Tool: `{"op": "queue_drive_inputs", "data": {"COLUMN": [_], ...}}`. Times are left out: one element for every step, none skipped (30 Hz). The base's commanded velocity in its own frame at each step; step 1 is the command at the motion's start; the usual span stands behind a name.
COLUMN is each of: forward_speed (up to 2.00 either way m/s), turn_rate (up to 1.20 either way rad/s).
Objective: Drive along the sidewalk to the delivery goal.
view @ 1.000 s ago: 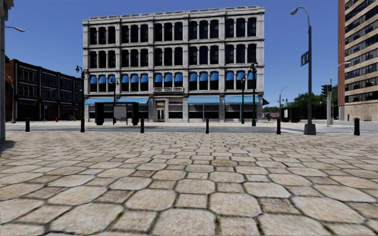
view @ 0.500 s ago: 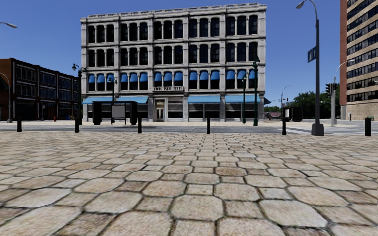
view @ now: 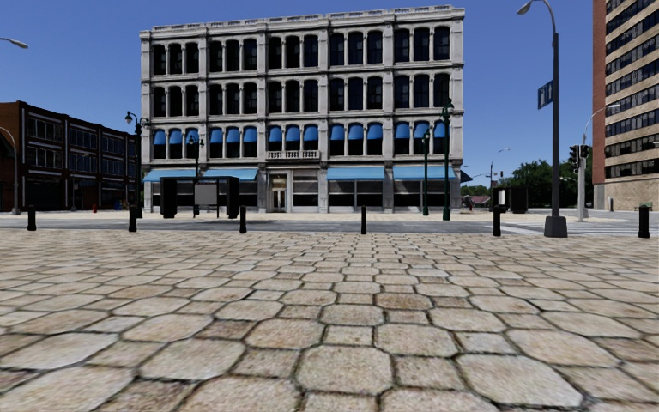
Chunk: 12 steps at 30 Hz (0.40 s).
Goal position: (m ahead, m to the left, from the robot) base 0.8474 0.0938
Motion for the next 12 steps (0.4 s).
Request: {"op": "queue_drive_inputs", "data": {"forward_speed": [0.00, 0.00, 0.00, 0.00, 0.00, 0.00, 0.00, 0.00, 0.00, 0.00, 0.00, 0.00], "turn_rate": [0.00, 0.00, 0.00, 0.00, 0.00, 0.00, 0.00, 0.00, 0.00, 0.00, 0.00, 0.00]}}
